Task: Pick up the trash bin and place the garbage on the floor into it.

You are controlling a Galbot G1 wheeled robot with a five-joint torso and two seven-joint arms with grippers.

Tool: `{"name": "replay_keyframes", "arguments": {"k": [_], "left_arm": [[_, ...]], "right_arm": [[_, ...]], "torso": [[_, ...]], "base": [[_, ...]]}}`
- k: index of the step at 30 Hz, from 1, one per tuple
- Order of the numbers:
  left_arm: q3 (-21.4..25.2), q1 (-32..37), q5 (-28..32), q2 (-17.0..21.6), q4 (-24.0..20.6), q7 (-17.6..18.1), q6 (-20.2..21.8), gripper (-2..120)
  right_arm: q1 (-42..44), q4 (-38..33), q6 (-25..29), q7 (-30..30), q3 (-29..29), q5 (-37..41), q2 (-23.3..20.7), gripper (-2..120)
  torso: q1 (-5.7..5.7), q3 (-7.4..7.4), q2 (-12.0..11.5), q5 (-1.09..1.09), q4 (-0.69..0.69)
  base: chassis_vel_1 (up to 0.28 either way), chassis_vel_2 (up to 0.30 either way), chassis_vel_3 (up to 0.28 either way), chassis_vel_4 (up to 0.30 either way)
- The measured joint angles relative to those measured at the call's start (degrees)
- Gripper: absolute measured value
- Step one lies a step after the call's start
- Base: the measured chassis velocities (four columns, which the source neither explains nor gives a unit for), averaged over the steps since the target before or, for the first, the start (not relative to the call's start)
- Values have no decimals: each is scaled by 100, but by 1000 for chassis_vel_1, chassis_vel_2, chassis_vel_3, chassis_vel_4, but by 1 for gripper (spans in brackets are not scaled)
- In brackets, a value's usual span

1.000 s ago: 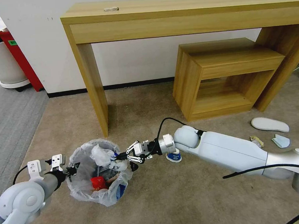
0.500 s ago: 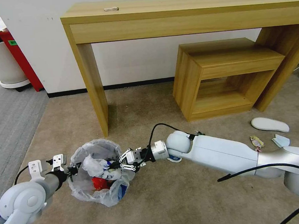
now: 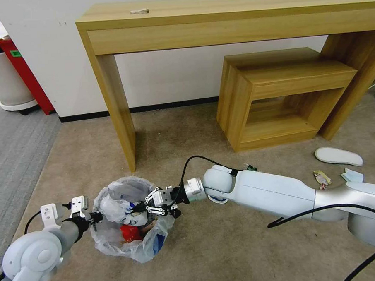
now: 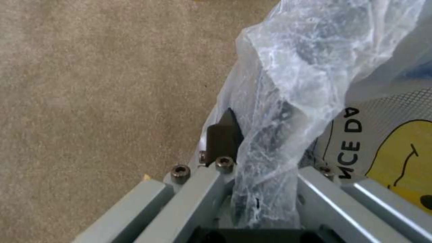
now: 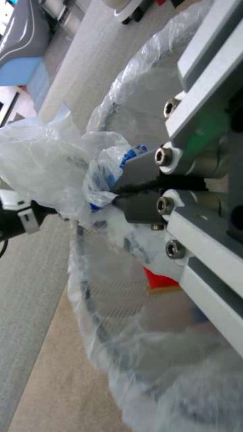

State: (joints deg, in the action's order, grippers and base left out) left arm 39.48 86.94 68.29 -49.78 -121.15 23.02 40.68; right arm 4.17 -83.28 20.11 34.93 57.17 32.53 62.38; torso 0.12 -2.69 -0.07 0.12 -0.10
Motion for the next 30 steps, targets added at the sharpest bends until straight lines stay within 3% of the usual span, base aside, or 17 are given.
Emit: {"name": "replay_keyframes", "arguments": {"k": [8, 17, 18, 22, 24, 29, 30], "left_arm": [[-13, 80, -45, -44, -101, -21, 4, 0], [6, 118, -13, -53, -187, -27, 7, 0], [29, 123, 6, -35, -189, -27, 7, 0], [43, 133, 28, -24, -194, -26, 7, 0], [49, 134, 45, -17, -199, -25, 7, 0], [57, 136, 56, -9, -200, -24, 8, 0], [66, 147, 55, -11, -200, -22, 8, 0]], "right_arm": [[13, 126, 67, -61, -11, -32, 42, 0], [102, 187, 104, -59, -51, -58, 62, 32], [115, 187, 105, -56, -68, -58, 43, 40], [142, 190, 117, -27, -96, -60, 13, 50], [163, 191, 124, 3, -117, -60, -7, 62], [190, 193, 129, 44, -150, -61, -25, 76], [211, 190, 131, 45, -179, -60, -46, 84]], "torso": [[0, 0, 0, 0, 0], [0, 0, 0, 0, 0], [0, 0, 0, 0, 0], [0, 0, 0, 0, 0], [0, 0, 0, 0, 0], [0, 0, 0, 0, 0], [0, 0, 0, 0, 0]], "base": [[0, 0, 0, 0], [0, 0, 0, 0], [0, 0, 0, 0], [0, 0, 0, 0], [0, 0, 0, 0], [0, 0, 0, 0], [0, 0, 0, 0]]}}
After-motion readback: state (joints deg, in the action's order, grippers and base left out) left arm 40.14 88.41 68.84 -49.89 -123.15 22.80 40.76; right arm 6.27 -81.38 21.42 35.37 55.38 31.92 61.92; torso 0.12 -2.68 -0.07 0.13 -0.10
